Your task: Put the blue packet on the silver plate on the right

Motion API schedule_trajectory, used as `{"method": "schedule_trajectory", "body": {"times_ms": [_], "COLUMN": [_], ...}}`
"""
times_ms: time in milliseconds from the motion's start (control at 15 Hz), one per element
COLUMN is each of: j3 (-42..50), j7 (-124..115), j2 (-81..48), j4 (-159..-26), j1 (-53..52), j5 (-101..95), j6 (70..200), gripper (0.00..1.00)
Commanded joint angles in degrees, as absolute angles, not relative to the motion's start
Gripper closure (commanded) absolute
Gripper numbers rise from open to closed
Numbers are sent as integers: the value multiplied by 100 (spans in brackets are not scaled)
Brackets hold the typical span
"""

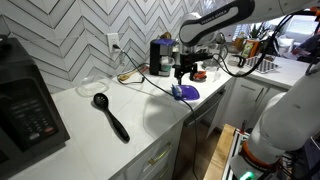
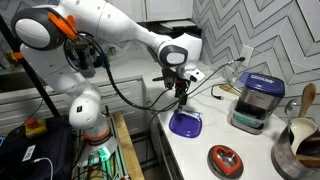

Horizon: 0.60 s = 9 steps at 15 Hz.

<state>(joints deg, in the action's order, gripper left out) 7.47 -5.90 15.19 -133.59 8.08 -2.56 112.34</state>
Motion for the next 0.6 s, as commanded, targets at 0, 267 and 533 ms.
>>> {"method": "schedule_trajectory", "body": {"times_ms": [0,267,533], "j3": [733,907,1088], "j7": [-656,-561,-136], "j2": [1473,1318,1097], "j4": [-13339,-13593,-13842], "j1": [846,829,837], "j5": [-252,546,1382], "j6": [11228,11971,12921], "gripper": [0,0,0]}}
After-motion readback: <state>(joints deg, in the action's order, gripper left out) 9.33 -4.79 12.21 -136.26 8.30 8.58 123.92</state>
